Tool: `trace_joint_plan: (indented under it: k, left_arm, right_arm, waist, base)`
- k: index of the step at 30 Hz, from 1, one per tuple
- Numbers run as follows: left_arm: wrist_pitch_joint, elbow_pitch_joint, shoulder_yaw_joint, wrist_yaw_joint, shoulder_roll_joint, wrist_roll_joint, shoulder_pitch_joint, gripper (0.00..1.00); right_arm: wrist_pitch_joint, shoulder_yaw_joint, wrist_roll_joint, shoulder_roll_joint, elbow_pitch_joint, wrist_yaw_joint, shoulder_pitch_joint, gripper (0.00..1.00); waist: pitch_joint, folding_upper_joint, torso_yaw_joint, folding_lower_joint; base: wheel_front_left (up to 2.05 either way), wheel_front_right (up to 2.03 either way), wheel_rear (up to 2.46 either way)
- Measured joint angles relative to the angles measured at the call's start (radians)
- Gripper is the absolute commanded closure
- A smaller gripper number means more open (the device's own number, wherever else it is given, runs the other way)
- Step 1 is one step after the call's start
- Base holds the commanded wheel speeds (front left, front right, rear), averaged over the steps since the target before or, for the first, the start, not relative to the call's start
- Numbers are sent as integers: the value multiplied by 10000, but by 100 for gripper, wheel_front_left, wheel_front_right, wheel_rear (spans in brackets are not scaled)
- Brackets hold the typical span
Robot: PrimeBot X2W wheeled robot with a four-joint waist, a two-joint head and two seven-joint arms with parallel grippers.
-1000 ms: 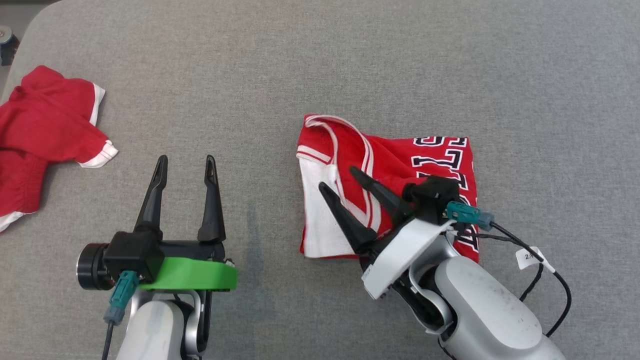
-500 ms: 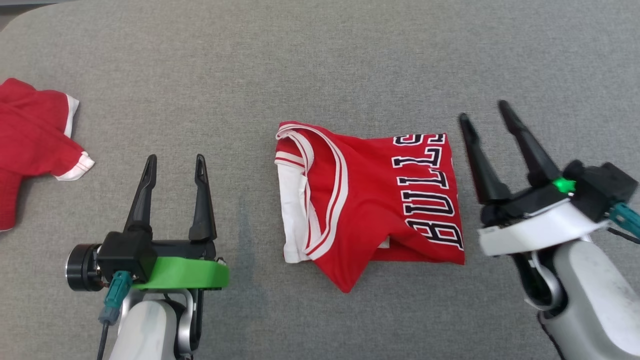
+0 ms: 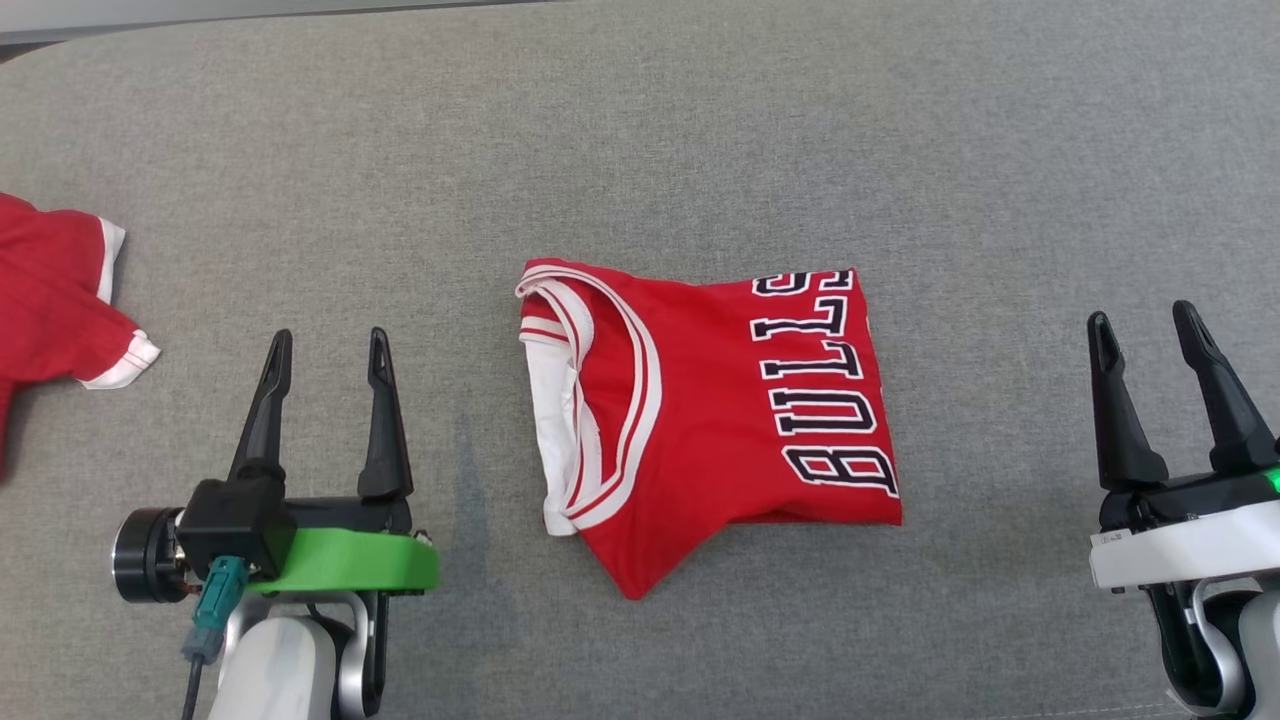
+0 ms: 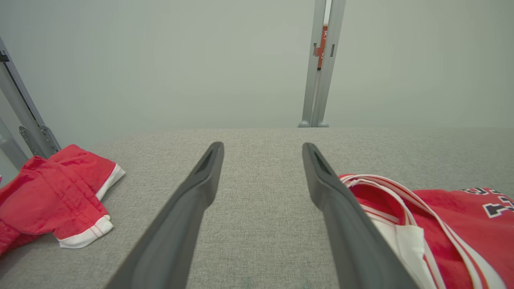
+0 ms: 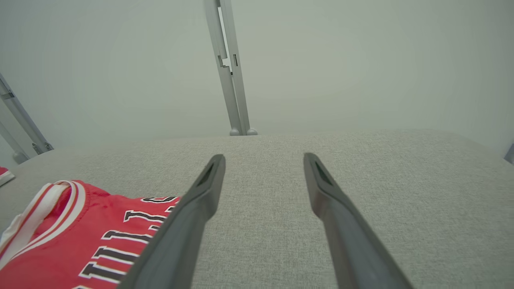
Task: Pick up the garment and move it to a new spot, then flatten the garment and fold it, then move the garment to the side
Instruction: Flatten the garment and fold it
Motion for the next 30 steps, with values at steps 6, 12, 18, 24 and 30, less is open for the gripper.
trace_joint_plan:
  k: [6, 12, 18, 24, 30]
  left_arm:
    - [-2, 63, -10, 4, 10, 13, 37, 0]
    - [-2, 272, -4, 33, 84, 48, 543, 0]
    - [31, 623, -84, -13, 198, -42, 1113, 0]
    - [81, 813, -159, -69, 228, -138, 1447, 0]
    - [155, 886, -161, -86, 284, -270, 1545, 0]
  right_arm:
    - [90, -40, -27, 109, -117, 0, 87, 0]
    - [284, 13, -134, 163, -58, 0, 506, 0]
    - [531, 29, -207, 313, 4, 0, 1064, 0]
    - [780, -44, -286, 481, -29, 0, 1608, 0]
    - [874, -146, -372, 617, -257, 0, 1911, 0]
  waist:
    - [-110, 0, -45, 0]
    - [-573, 0, -78, 0]
    - [-1269, 0, -111, 0]
    - [-1931, 0, -132, 0]
    - [-2351, 0, -185, 0]
  base:
    - [0, 0, 0]
    - [0, 0, 0]
    - [0, 0, 0]
    - [0, 0, 0]
    - [0, 0, 0]
